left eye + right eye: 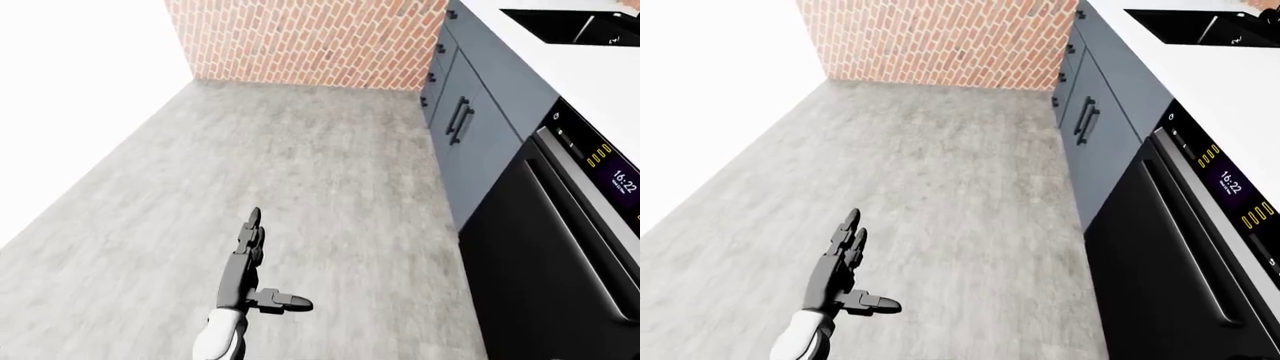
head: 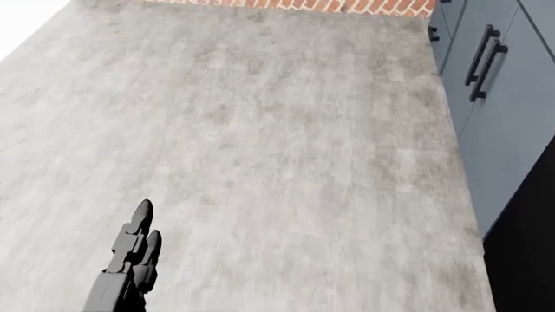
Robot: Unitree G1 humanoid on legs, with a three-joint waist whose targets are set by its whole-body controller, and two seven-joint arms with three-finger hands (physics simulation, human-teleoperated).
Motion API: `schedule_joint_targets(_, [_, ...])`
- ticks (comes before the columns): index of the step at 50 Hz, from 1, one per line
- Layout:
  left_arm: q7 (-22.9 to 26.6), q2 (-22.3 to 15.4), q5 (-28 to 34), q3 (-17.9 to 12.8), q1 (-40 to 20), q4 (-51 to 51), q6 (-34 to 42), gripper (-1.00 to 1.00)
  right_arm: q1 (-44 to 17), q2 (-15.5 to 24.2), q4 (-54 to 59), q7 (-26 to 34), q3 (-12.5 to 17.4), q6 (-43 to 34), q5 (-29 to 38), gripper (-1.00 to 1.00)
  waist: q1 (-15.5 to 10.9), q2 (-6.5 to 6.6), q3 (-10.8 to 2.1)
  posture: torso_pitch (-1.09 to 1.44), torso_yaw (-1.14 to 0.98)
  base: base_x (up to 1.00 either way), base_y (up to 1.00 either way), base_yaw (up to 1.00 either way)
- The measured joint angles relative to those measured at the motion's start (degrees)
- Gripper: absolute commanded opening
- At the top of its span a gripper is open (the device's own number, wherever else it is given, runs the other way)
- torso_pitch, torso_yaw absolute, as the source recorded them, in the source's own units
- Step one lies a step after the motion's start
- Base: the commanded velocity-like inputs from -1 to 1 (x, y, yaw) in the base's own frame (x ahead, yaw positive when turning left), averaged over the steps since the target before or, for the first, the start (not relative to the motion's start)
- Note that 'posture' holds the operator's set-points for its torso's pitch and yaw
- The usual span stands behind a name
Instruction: Close the dishwasher door
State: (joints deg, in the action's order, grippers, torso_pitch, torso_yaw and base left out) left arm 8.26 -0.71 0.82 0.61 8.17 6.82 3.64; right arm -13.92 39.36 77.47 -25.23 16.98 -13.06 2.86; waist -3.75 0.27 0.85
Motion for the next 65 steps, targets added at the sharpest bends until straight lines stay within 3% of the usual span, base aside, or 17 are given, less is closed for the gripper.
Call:
schedule_joint_targets(26, [-0.05,-0.02,-0.03,-0.12,-0.09,-0.11,-0.07,1.0,-0.59,0.76,0.16,0.28,0.33,-2.82,-0.74,1.0,0.05,0.07,-0.01,0.0,0.0,0.0,0.0,0.0])
schedule_joint_targets(65, [-0.03,-0.02,-0.23,-0.35,-0.34,-0.12,0.15,1.0,-4.91,1.82,-0.43,6.59,-0.04,-9.97,1.47,1.0,0.5,0.21,-0.16,0.0,0.0,0.0,0.0,0.0])
